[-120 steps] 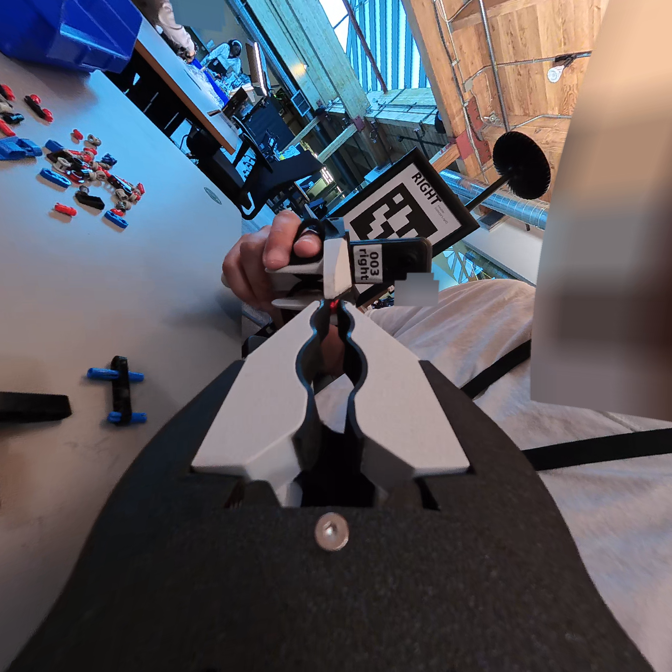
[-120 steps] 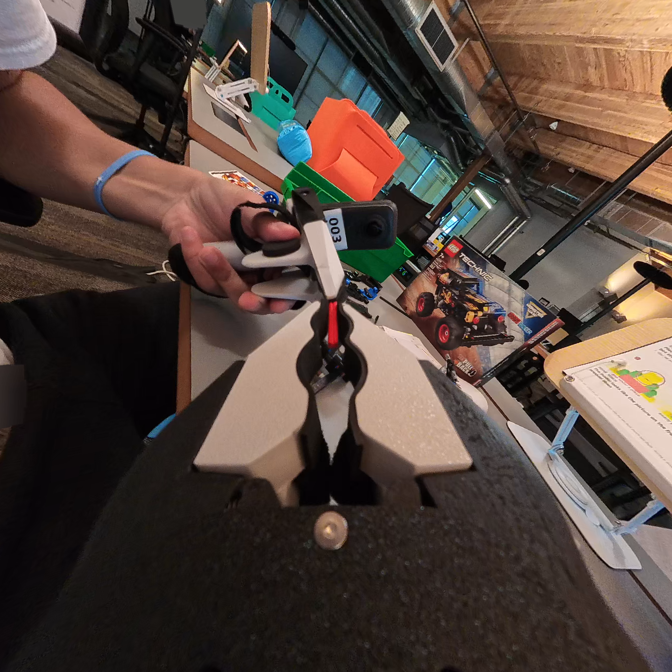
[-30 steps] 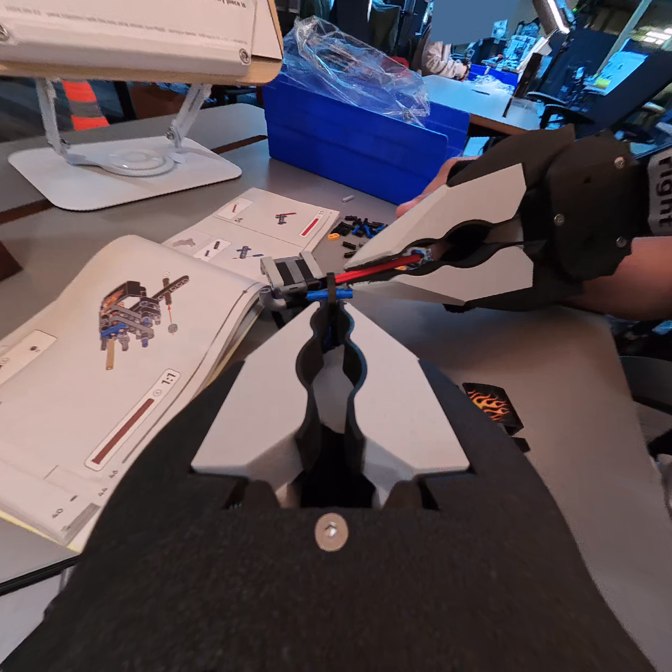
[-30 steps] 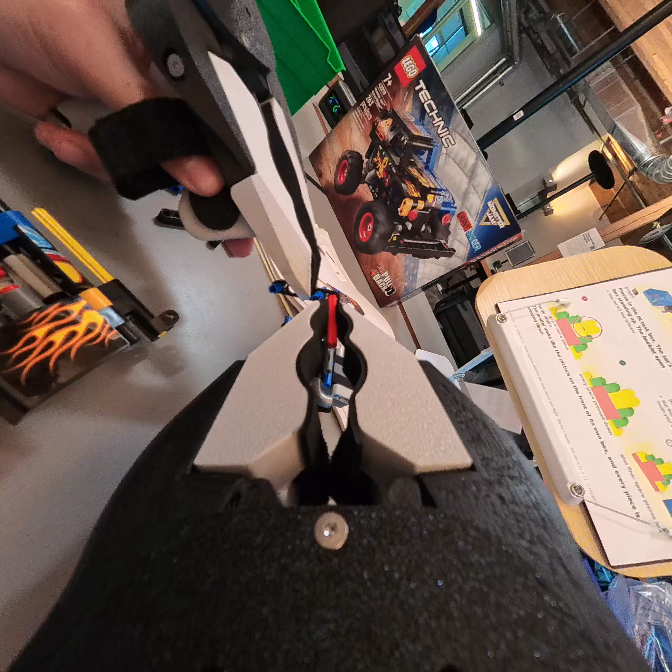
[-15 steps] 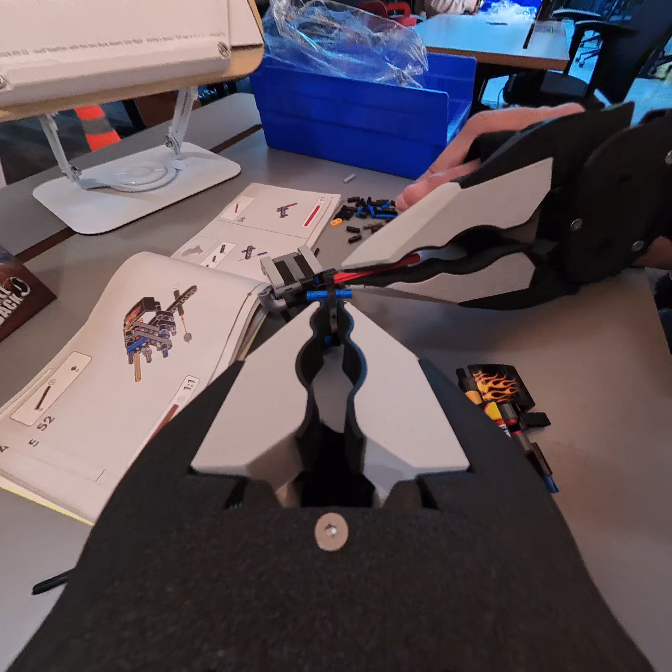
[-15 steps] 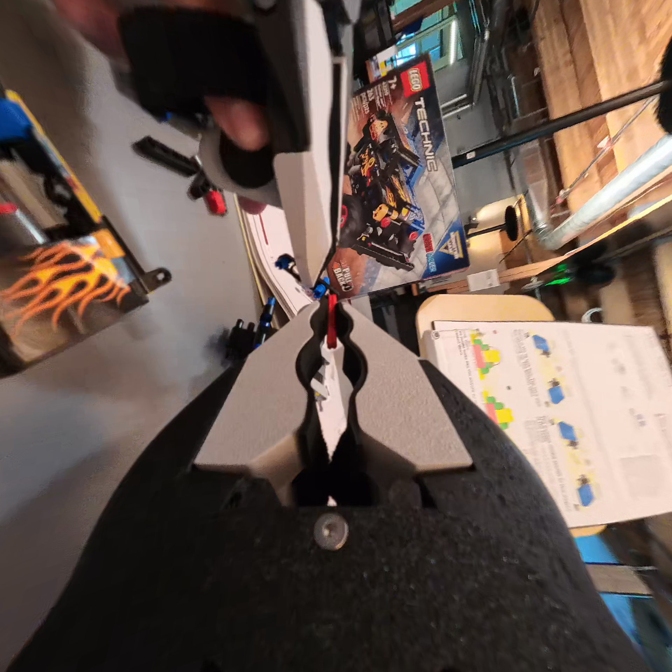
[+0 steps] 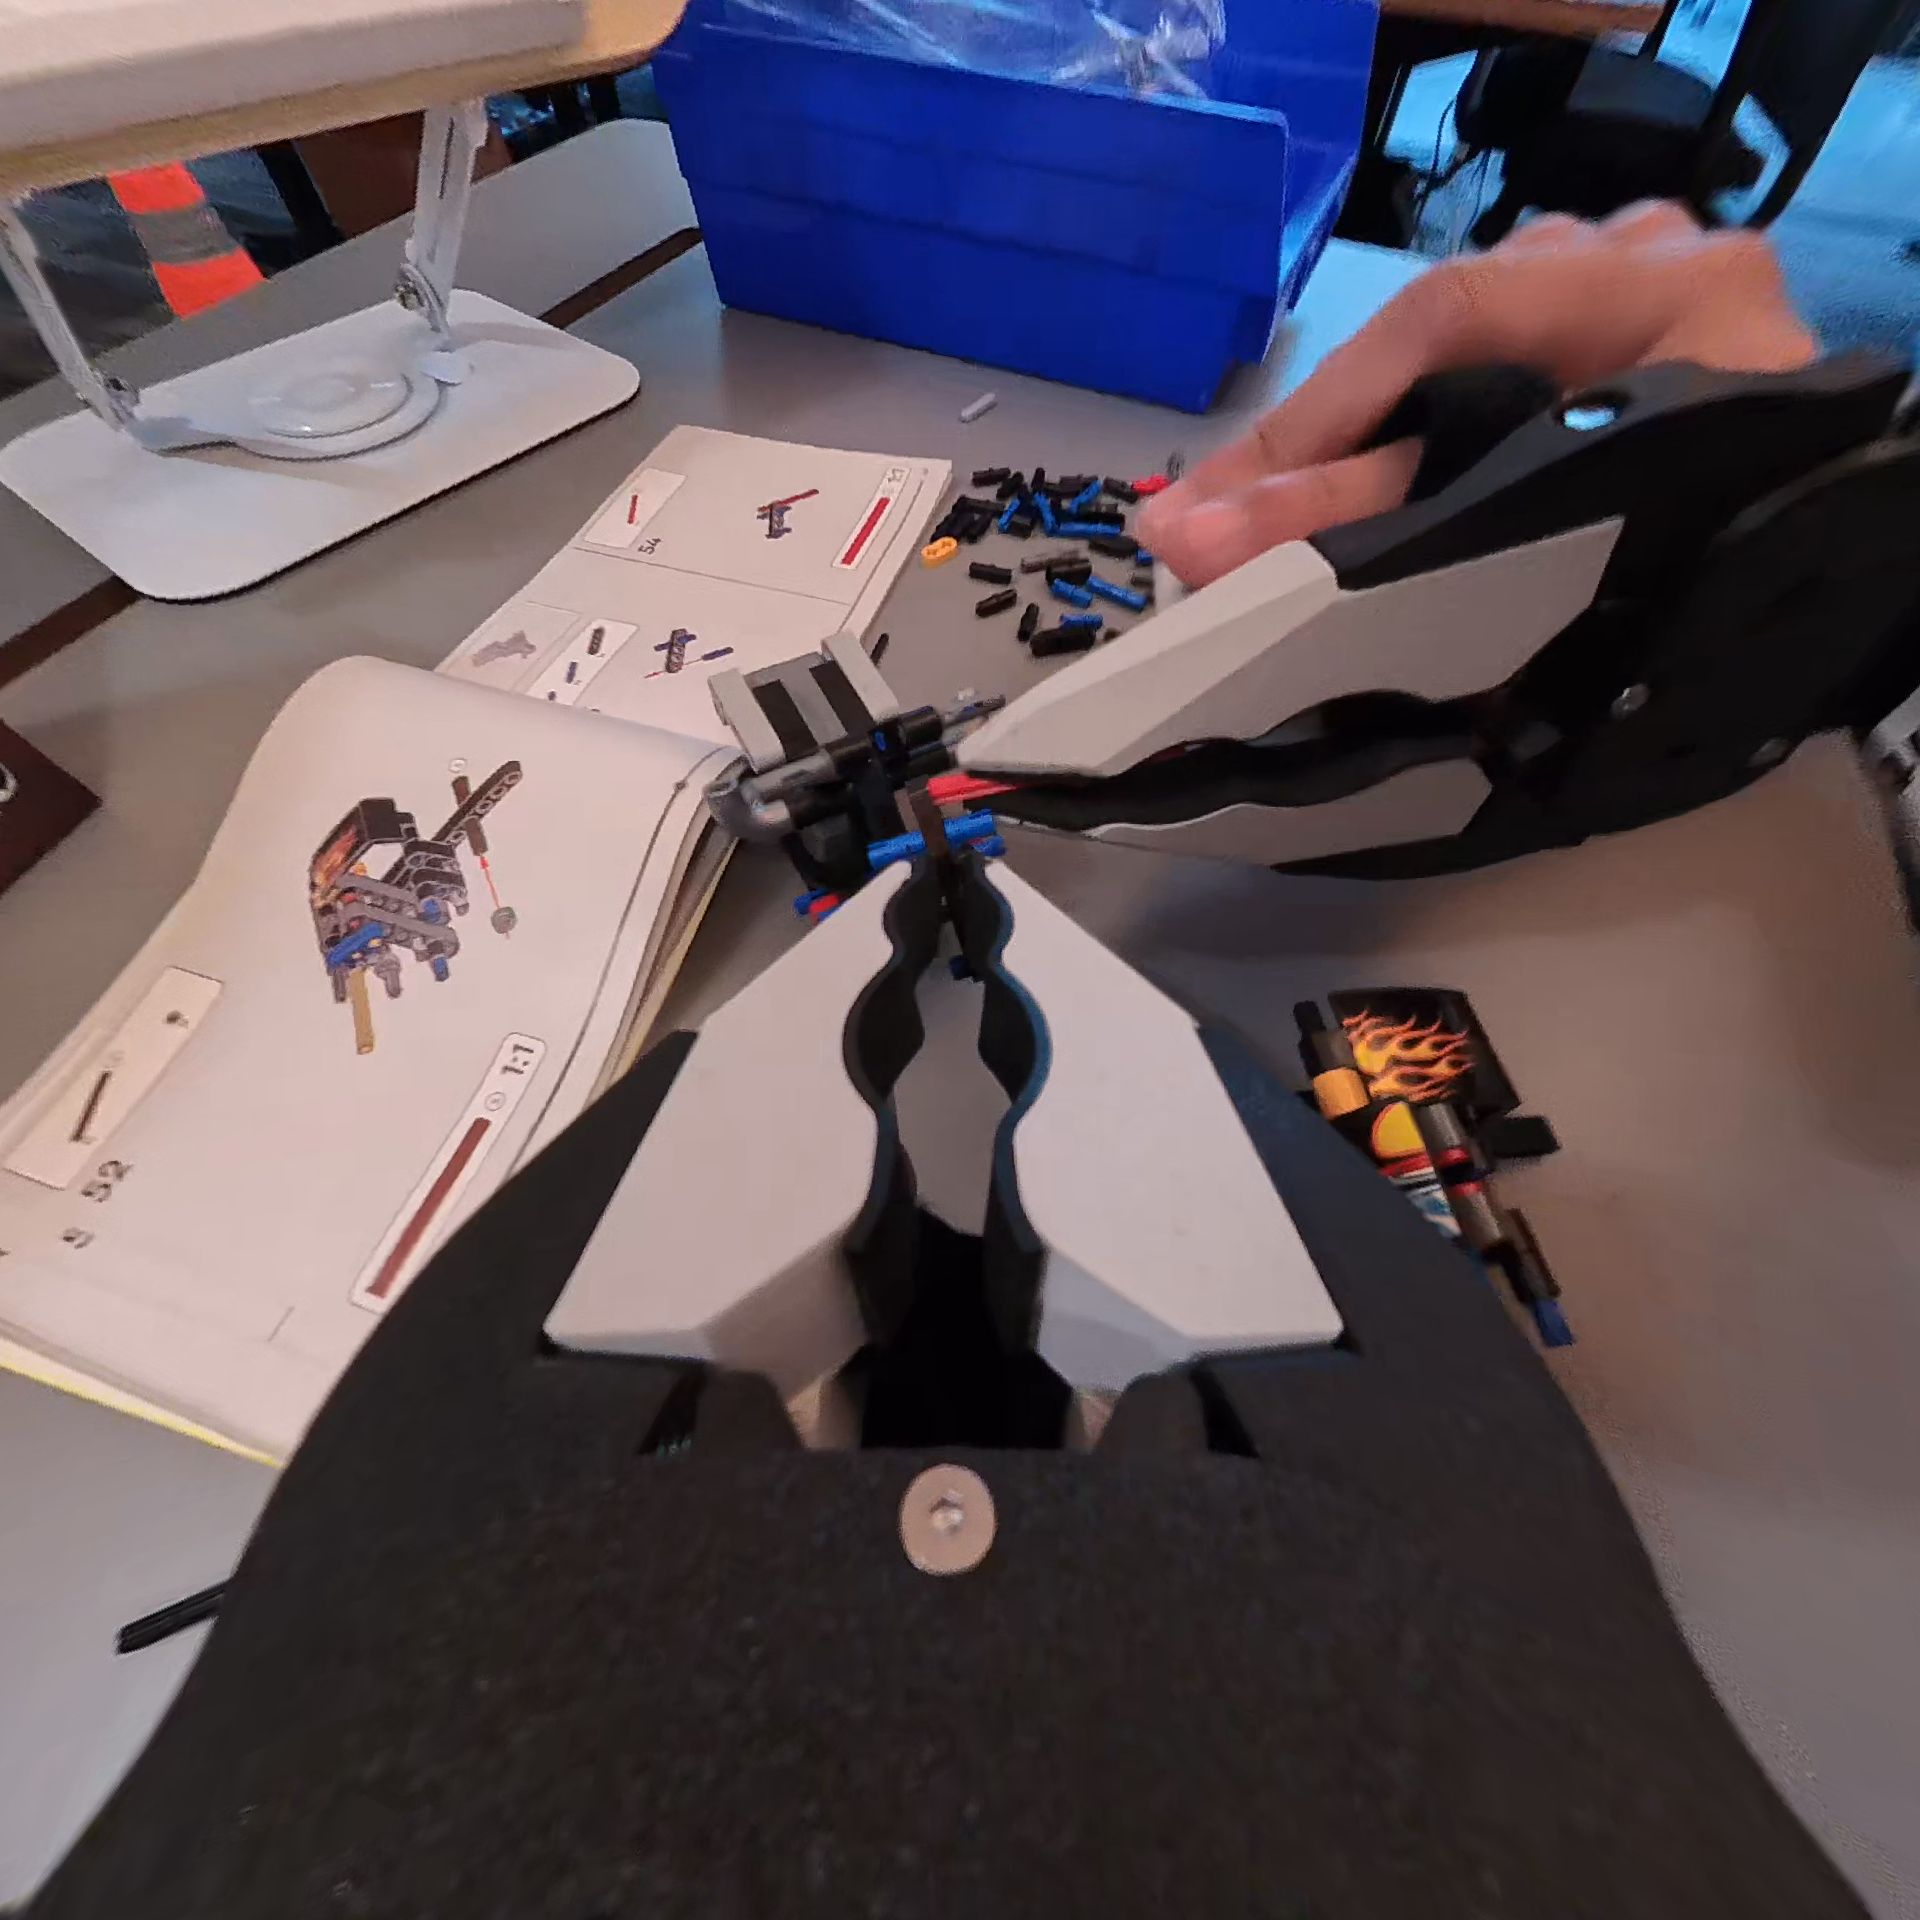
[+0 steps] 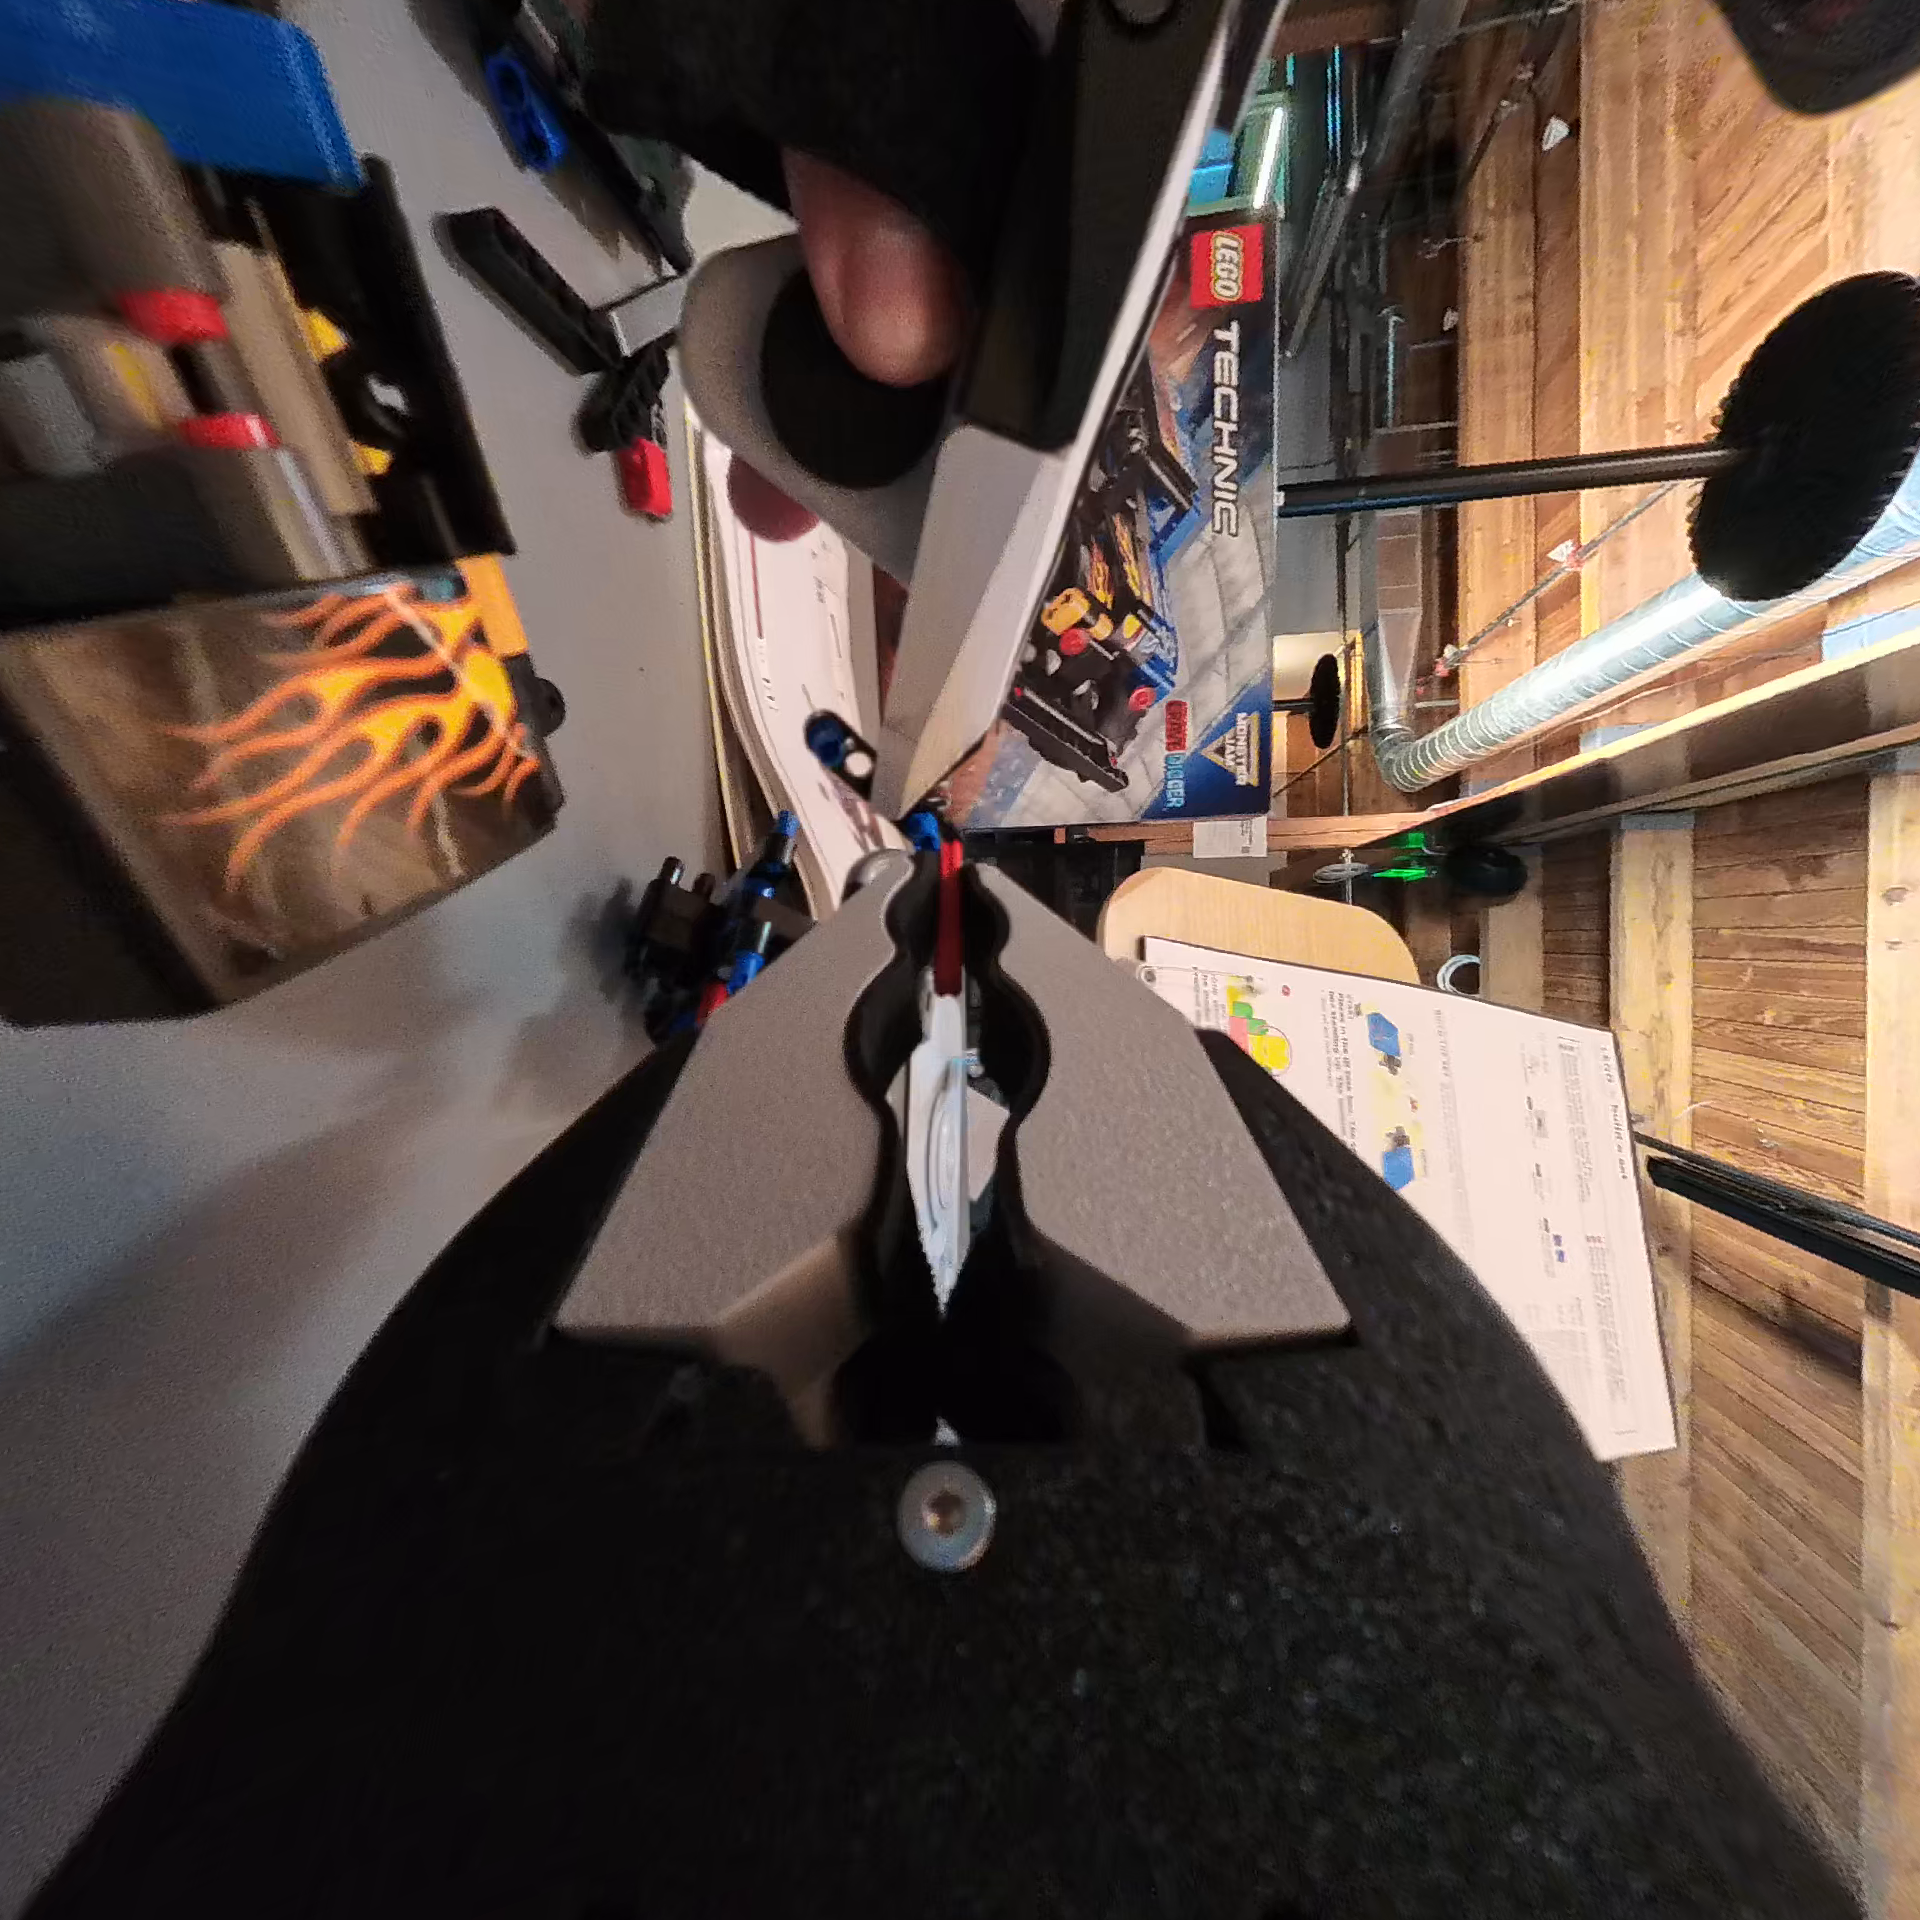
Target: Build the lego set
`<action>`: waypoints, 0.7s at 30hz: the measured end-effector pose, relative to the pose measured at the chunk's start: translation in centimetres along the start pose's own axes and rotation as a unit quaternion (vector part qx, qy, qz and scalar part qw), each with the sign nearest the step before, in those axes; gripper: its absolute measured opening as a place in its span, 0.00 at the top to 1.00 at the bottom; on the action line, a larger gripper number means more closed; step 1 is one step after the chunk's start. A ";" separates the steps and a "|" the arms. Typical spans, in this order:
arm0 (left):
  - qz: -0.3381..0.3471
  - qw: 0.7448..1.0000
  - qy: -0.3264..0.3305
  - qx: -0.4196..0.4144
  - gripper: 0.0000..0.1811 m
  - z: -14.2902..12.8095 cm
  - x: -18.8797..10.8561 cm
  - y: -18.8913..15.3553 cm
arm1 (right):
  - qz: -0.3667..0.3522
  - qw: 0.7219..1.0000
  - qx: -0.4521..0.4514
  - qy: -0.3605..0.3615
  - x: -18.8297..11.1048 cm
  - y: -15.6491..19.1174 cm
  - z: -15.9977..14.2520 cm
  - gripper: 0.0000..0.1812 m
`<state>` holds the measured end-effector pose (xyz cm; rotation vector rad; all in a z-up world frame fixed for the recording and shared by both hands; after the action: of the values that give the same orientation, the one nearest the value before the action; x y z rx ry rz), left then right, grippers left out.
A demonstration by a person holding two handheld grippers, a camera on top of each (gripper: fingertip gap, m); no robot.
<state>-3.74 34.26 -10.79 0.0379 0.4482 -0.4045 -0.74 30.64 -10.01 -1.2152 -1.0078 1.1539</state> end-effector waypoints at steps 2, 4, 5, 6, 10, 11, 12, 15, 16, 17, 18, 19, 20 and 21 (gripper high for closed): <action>0.002 1.000 0.009 0.025 0.98 0.0 0.0 -0.2 | 0.004 1.000 0.007 -0.012 -0.2 0.0 0.0 0.99; 0.003 0.999 0.020 0.046 0.98 0.0 -0.1 -0.4 | 0.005 1.000 0.010 -0.024 -0.4 -0.1 0.0 0.99; 0.008 0.998 0.032 0.060 0.98 -0.1 -0.1 -0.5 | 0.008 1.000 0.007 -0.026 -0.5 0.0 0.1 0.99; 0.016 0.996 0.047 0.080 0.98 -0.4 0.0 -0.6 | 0.016 1.000 0.000 -0.025 -0.5 0.3 0.1 0.99; 0.051 0.983 0.086 0.152 0.98 -0.8 0.2 -1.0 | 0.027 0.999 -0.021 -0.021 -0.7 0.9 0.2 0.99; 0.047 0.986 0.082 0.140 0.98 -0.7 0.1 -1.0 | 0.023 0.999 -0.022 -0.021 -0.8 0.8 0.2 0.99; 0.041 0.987 0.079 0.133 0.98 -0.7 0.1 -0.9 | 0.023 0.999 -0.019 -0.023 -0.8 0.8 0.3 0.99; 0.047 0.983 0.085 0.156 0.98 -0.7 0.0 -1.0 | 0.021 0.999 -0.017 -0.025 -0.7 0.7 0.3 0.99; 0.039 0.984 0.083 0.150 0.98 -0.7 0.0 -1.1 | 0.018 0.999 -0.017 -0.027 -0.7 0.8 0.4 0.99; 0.032 0.988 0.076 0.134 0.98 -0.6 0.0 -1.1 | 0.010 0.999 -0.018 -0.026 -0.8 0.7 0.4 0.99; 0.027 0.989 0.072 0.124 0.98 -0.6 0.0 -1.1 | 0.007 0.999 -0.026 -0.025 -0.8 0.7 0.3 0.99; 0.026 0.989 0.075 0.125 0.98 -0.8 0.1 -1.0 | 0.007 0.999 -0.033 -0.024 -0.7 0.9 0.3 0.99; 0.029 0.988 0.081 0.130 0.98 -0.9 0.2 -1.0 | 0.009 0.999 -0.039 -0.023 -0.6 1.1 0.3 0.99; 0.030 0.987 0.085 0.135 0.98 -1.1 0.2 -1.0 | 0.011 0.999 -0.045 -0.021 -0.6 1.3 0.3 0.99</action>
<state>-4.39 33.35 -11.80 0.3496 0.5565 -0.4023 -1.25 30.09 -11.25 -1.2818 -1.0903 1.1650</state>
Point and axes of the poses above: each gripper's, where its closed fingertips meet, x out along the fingers, z out of its top, y = z × x across the jaws, the point moved 3 cm from there along -x, back along the fingers, and after that the axes turned 6 degrees about -z, right-handed, at the moved point
